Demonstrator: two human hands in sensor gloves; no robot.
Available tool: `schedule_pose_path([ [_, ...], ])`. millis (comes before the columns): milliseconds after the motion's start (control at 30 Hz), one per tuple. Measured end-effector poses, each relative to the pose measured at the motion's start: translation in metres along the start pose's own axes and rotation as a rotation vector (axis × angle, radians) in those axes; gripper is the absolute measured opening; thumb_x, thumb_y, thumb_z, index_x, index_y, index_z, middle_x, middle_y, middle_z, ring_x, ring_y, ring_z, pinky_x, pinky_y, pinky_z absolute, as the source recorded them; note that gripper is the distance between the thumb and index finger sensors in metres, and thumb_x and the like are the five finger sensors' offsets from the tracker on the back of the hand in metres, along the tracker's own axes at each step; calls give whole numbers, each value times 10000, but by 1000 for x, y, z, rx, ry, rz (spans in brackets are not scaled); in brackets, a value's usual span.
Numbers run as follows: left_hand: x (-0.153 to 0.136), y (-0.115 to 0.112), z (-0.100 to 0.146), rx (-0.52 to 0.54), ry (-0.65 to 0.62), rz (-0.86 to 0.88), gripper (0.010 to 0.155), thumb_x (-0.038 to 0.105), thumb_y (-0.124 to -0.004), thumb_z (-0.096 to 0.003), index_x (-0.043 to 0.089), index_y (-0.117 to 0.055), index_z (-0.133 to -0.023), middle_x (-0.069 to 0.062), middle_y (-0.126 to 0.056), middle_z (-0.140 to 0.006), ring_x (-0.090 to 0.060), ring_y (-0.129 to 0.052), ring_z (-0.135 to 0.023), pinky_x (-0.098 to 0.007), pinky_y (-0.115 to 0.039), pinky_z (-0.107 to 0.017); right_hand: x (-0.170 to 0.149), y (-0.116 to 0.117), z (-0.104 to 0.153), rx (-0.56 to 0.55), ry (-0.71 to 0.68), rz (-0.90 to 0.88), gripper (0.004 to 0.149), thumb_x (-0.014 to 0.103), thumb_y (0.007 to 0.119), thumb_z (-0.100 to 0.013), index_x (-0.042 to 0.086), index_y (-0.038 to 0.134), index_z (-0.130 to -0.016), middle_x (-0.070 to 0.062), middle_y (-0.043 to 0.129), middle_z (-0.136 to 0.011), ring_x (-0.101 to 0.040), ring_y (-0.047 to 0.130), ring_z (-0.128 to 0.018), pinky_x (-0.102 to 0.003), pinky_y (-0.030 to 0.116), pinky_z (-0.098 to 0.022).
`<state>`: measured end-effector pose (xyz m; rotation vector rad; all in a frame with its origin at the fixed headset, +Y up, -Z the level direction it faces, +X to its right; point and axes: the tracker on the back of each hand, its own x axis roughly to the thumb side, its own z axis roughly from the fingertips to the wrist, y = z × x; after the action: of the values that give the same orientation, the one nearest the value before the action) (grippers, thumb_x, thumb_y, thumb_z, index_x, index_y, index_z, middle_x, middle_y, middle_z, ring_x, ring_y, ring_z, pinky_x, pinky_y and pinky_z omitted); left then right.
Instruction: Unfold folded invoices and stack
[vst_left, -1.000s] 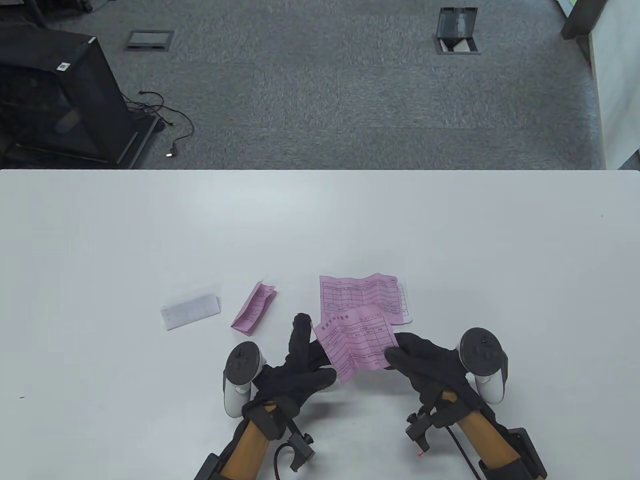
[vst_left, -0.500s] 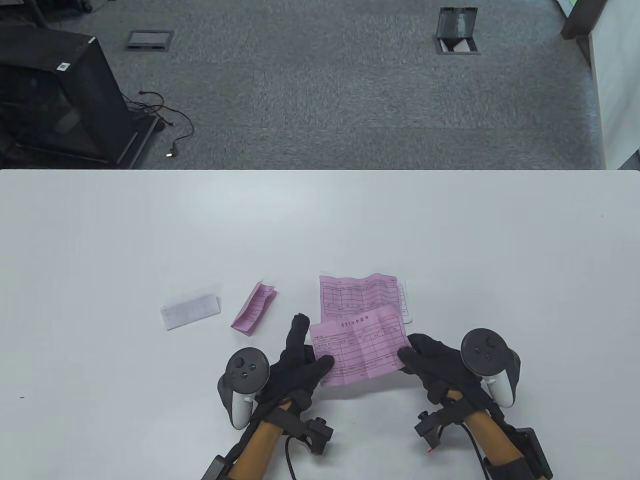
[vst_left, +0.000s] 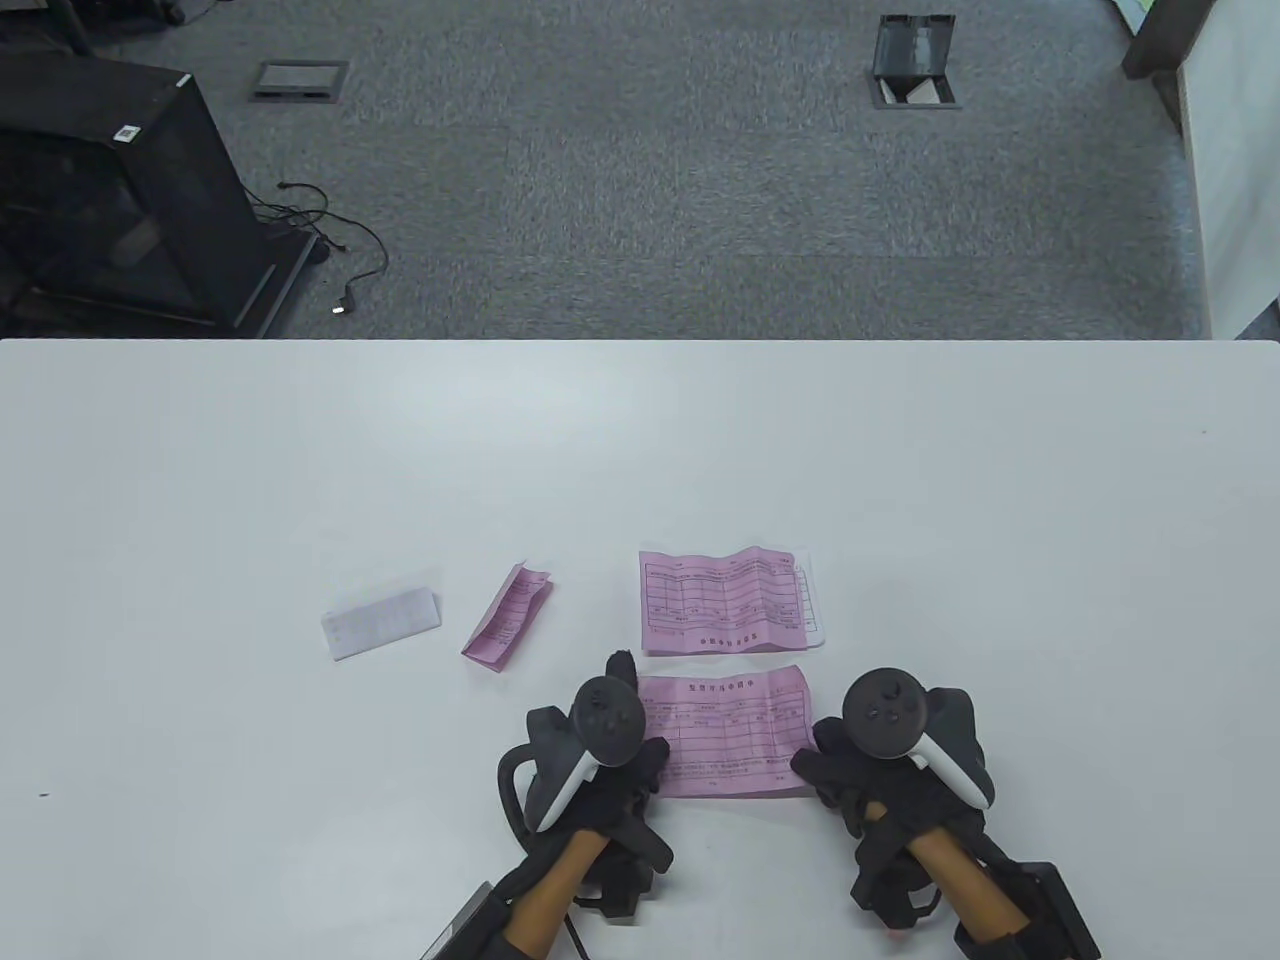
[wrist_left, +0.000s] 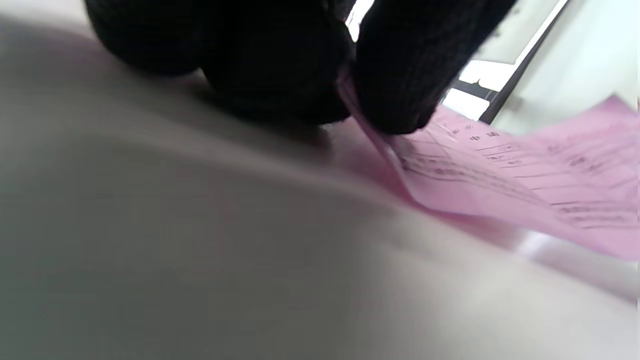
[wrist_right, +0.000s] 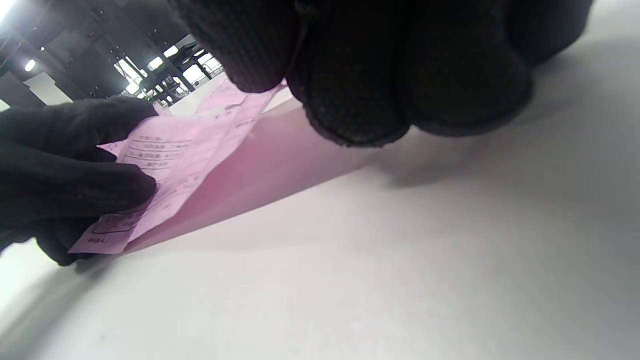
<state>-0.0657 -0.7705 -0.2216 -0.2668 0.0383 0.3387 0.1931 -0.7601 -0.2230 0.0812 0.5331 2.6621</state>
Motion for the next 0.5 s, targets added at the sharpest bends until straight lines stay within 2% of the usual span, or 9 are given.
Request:
schedule_pose_path([
  [67, 7, 0, 2, -4, 6, -174, 940, 418, -892, -473, 186, -263, -1133, -13, -862, -760, -134, -908, -497, -392, -812, -427, 0, 0, 0, -2, 2, 10, 375, 419, 736, -480, 164, 826, -739, -33, 968, -501, -263, 966, -411, -504, 702, -550],
  [167, 14, -1, 8, 45, -25, -270, 941, 458, -879, -477, 254, -248, -1143, -127, -738, -947, -225, -847, -669, -451, -744, -547, 0, -1, 1, 0, 9, 24, 376, 420, 736, -480, 161, 828, -736, -33, 970, -494, -262, 967, -405, -502, 706, -546],
  [200, 15, -2, 9, 46, -40, -296, 905, 465, -868, -486, 294, -273, -1146, -164, -645, -1041, -270, -802, -753, -467, -709, -599, -1, -1, 1, 1, 10, 28, 375, 419, 735, -481, 159, 829, -734, -33, 971, -493, -262, 967, -404, -502, 706, -546],
  [267, 16, -3, 11, 41, -68, -335, 755, 475, -846, -497, 380, -423, -1116, -180, -512, -1130, -376, -637, -967, -483, -651, -669, -1, -2, 1, 12, 8, 35, 375, 419, 733, -482, 158, 830, -733, -34, 971, -493, -264, 967, -405, -502, 705, -546],
  [433, 15, -5, 13, 24, -80, -365, 580, 501, -814, -494, 407, -629, -1035, -193, -491, -1175, -440, -568, -1022, -522, -616, -697, -3, -2, 1, 54, 11, 64, 375, 421, 731, -483, 159, 833, -730, -36, 973, -494, -267, 968, -408, -503, 703, -549],
  [500, 11, -5, 11, -11, -79, -340, 597, 520, -796, -486, 419, -613, -1045, -201, -457, -1198, -467, -539, -1033, -541, -601, -705, -4, -3, 1, 78, 17, 72, 381, 426, 727, -485, 157, 832, -734, -38, 974, -498, -271, 968, -414, -506, 701, -550],
])
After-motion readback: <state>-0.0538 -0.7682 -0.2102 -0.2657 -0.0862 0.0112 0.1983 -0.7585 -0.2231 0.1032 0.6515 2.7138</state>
